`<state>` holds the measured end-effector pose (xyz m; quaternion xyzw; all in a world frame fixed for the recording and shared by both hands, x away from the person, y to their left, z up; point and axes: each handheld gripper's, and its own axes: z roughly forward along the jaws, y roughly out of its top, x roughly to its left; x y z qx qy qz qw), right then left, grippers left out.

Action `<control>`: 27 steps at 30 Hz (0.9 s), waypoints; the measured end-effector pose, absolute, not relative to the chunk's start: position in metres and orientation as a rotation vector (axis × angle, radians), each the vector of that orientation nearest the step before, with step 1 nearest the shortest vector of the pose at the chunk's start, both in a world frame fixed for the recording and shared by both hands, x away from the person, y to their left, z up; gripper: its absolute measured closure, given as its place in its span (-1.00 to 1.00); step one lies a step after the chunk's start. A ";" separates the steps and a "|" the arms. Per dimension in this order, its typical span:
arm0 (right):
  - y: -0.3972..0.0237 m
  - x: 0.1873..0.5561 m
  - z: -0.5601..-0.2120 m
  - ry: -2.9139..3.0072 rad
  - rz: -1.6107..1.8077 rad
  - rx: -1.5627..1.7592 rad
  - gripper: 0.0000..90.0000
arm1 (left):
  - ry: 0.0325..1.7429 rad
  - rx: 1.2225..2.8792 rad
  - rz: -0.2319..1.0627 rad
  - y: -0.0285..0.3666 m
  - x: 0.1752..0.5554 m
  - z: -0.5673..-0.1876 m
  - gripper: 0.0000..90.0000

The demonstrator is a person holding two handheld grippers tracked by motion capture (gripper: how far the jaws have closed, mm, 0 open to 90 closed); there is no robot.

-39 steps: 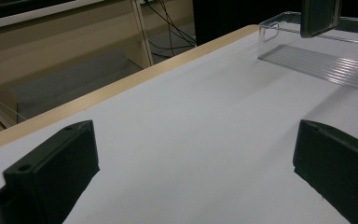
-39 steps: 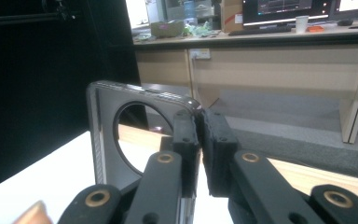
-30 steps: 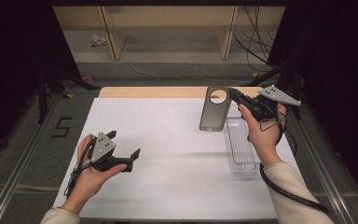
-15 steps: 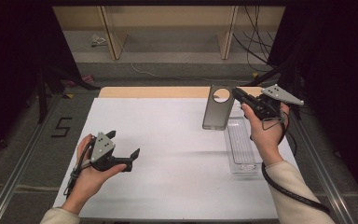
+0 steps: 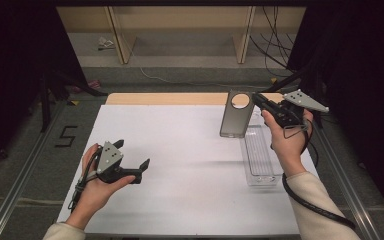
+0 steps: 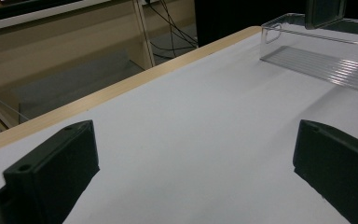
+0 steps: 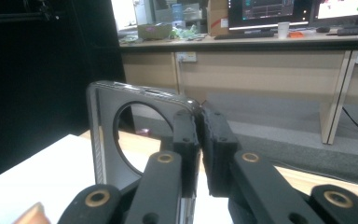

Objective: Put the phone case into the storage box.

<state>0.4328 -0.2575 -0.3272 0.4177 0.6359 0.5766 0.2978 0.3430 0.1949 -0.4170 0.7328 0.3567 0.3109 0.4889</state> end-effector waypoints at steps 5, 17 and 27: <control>-0.261 0.433 -0.326 1.681 1.525 1.110 0.89 | 0.867 1.780 0.754 0.195 0.343 -0.417 -1.00; -0.266 0.435 -0.326 1.671 1.506 1.115 0.89 | 0.866 1.782 0.752 0.195 0.343 -0.418 -1.00; -0.272 0.436 -0.326 1.650 1.496 1.125 0.89 | 0.864 1.783 0.751 0.195 0.344 -0.418 -1.00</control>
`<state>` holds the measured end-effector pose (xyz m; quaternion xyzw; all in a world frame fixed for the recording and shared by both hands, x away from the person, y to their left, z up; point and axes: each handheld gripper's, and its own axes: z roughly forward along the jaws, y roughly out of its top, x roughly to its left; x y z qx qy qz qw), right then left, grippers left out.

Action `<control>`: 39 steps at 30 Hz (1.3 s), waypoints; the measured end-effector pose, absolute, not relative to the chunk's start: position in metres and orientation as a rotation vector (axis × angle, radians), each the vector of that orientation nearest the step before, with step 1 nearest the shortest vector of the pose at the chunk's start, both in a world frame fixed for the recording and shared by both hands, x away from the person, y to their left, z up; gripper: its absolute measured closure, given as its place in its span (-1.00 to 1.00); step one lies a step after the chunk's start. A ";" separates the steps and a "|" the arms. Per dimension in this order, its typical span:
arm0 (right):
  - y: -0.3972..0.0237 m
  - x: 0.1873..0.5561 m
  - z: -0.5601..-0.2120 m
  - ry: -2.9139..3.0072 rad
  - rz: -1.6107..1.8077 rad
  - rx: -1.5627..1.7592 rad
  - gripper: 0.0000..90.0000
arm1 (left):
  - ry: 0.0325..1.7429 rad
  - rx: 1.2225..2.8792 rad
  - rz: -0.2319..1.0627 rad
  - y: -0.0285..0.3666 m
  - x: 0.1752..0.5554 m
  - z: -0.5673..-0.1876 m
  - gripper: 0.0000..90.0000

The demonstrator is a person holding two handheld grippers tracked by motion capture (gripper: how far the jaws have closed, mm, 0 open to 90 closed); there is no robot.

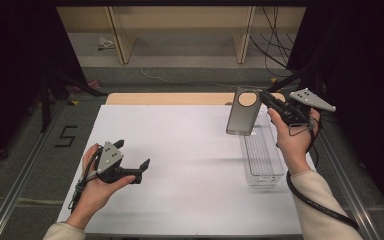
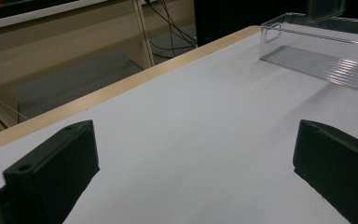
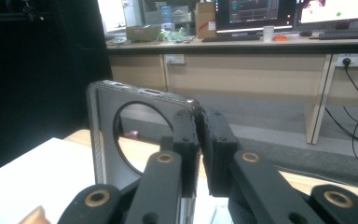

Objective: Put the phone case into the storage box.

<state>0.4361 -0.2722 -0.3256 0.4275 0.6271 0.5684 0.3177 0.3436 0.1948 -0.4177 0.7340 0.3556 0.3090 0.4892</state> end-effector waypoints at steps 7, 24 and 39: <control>-0.277 0.436 -0.324 1.640 1.488 1.129 0.89 | 0.864 1.781 0.750 0.195 0.344 -0.417 -1.00; -0.293 0.438 -0.322 1.595 1.472 1.153 0.89 | 0.865 1.778 0.750 0.195 0.344 -0.417 -1.00; -0.301 0.440 -0.322 1.576 1.455 1.159 0.89 | 0.868 1.779 0.750 0.195 0.344 -0.418 -1.00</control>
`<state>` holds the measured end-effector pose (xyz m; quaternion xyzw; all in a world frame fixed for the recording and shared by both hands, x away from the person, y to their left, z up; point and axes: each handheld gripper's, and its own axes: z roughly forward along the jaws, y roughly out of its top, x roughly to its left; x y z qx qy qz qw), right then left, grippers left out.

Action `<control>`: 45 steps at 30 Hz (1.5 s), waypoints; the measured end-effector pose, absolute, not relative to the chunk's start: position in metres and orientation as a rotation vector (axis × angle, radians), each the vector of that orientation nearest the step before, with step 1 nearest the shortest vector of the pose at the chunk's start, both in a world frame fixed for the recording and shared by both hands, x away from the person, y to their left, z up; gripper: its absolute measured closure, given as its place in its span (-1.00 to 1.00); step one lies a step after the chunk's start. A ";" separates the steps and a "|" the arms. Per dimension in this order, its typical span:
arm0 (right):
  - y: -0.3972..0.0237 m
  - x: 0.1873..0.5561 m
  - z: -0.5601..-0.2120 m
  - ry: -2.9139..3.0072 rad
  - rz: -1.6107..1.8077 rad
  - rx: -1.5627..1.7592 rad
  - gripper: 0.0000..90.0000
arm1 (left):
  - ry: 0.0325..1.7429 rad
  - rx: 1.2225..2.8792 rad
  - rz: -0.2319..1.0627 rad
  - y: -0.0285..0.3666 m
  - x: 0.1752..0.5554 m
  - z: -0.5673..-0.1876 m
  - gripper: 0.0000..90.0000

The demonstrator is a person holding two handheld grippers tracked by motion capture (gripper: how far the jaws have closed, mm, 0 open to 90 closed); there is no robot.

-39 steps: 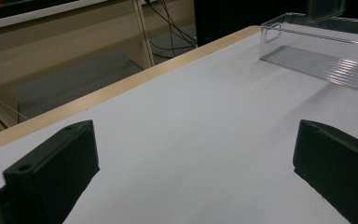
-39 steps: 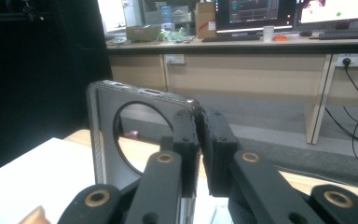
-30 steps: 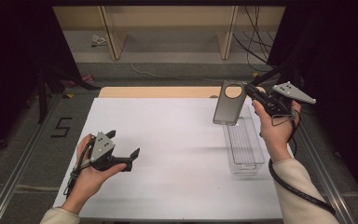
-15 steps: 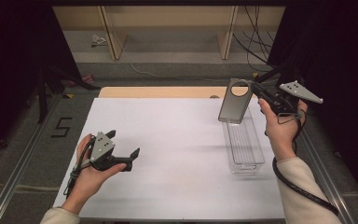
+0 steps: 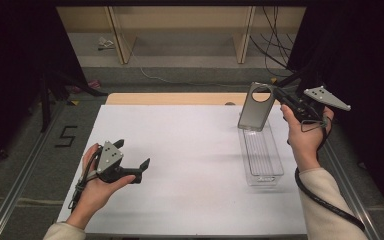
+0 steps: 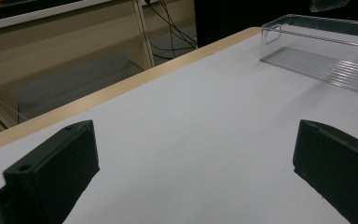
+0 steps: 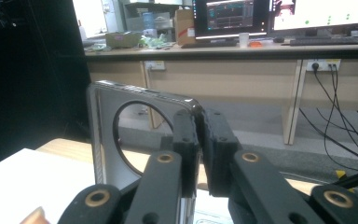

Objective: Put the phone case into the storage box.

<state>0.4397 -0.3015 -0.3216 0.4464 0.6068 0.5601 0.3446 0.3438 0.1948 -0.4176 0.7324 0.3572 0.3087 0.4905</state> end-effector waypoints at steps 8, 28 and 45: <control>-0.304 0.441 -0.322 1.569 1.443 1.160 0.89 | 0.866 1.781 0.749 0.195 0.344 -0.418 -1.00; -0.308 0.443 -0.324 1.562 1.413 1.160 0.89 | 0.866 1.776 0.752 0.195 0.344 -0.417 -1.00; -0.310 0.445 -0.325 1.552 1.396 1.157 0.89 | 0.867 1.777 0.752 0.194 0.344 -0.417 -1.00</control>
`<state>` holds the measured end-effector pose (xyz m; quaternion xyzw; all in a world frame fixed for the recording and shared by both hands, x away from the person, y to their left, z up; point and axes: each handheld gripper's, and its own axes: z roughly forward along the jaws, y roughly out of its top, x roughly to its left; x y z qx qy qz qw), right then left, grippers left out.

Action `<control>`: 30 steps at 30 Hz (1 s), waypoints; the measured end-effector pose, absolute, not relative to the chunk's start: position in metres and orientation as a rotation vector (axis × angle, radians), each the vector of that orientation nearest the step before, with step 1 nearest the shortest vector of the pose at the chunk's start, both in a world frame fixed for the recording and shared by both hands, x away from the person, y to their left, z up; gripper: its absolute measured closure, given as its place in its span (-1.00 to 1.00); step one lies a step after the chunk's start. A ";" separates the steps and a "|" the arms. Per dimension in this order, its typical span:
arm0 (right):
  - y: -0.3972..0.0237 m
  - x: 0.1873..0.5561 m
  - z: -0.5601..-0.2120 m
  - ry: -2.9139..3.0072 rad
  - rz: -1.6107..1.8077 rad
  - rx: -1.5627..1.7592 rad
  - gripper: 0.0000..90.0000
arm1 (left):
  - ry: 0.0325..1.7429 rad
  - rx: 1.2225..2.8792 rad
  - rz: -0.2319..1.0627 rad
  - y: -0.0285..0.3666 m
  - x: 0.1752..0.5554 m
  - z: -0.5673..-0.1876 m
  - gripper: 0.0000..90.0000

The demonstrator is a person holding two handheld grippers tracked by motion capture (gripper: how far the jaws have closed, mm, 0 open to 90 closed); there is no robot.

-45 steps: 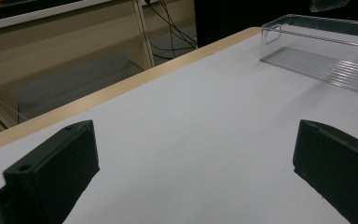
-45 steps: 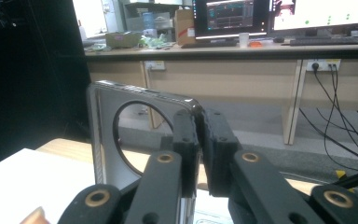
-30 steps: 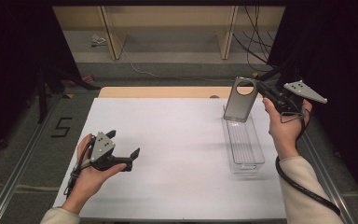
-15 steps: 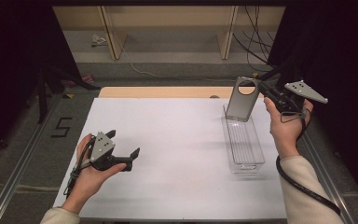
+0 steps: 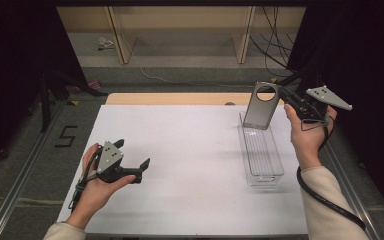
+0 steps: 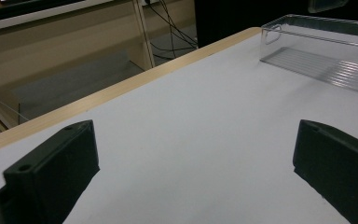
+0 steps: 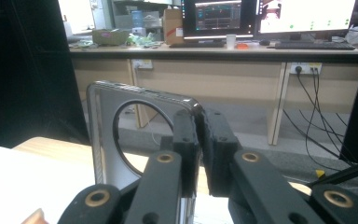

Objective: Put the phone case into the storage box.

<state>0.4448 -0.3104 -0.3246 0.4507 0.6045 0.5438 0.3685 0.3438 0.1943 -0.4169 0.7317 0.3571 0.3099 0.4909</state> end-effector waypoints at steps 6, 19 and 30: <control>-0.311 0.446 -0.325 1.553 1.384 1.159 0.89 | 0.867 1.775 0.753 0.194 0.344 -0.417 -1.00; -0.312 0.448 -0.326 1.553 1.367 1.147 0.89 | 0.864 1.780 0.754 0.194 0.344 -0.417 -1.00; -0.313 0.451 -0.328 1.555 1.352 1.142 0.89 | 0.863 1.781 0.752 0.194 0.344 -0.417 -1.00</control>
